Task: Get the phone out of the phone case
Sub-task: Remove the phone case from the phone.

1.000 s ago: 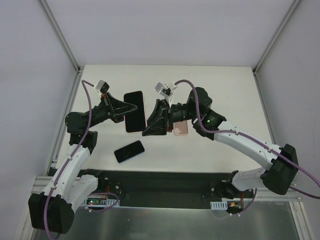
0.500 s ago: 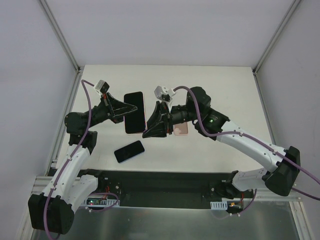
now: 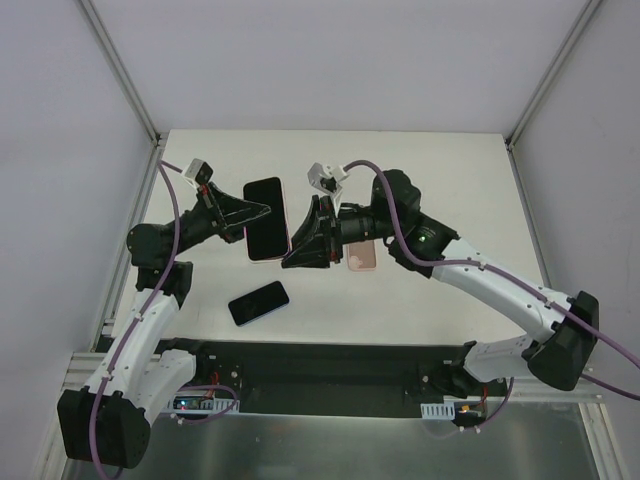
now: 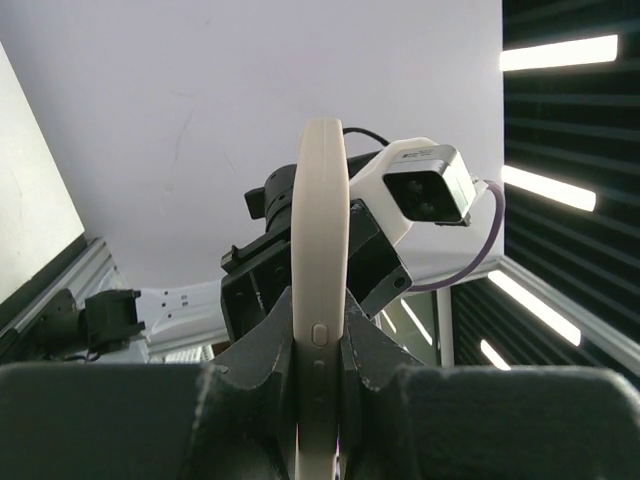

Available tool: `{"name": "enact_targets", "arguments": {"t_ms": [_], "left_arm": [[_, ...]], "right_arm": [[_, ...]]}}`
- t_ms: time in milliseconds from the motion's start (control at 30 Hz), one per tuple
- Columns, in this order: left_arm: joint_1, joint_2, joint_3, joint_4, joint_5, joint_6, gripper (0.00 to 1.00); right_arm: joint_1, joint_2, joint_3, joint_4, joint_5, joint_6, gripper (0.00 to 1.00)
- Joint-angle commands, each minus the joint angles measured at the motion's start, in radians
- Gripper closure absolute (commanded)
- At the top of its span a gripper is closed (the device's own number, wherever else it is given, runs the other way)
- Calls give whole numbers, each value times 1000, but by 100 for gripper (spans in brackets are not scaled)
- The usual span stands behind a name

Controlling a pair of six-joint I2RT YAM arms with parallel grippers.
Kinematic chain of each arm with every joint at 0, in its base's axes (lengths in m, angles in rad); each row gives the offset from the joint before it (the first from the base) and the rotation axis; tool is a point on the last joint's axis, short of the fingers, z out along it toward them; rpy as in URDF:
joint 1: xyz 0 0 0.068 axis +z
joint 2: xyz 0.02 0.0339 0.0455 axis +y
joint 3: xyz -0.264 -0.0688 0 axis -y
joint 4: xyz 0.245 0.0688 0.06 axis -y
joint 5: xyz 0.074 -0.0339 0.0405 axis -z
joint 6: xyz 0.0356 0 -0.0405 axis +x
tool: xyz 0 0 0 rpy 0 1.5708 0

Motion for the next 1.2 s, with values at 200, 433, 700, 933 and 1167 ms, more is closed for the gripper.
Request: {"name": "enact_targets", "arguments": {"t_ms": [200,433,700,933,1167], "left_arm": [[-19,-48,74,98,48,-127,100],[-19,-50,83,138,51,-142,100],[-19,-48,104,187,68,-147,100],[-19,-53,103,145,100,-75,100],[-19,-48,72,63,134,30,100]], "right_arm": [[-95,150,81,113,218,342,99],[-152,234,57,201,209,595,99],[-212,263,-23,255,270,754,99],[-219,199,-68,175,444,802,99],[-192,139,-109,158,608,827,93]]}}
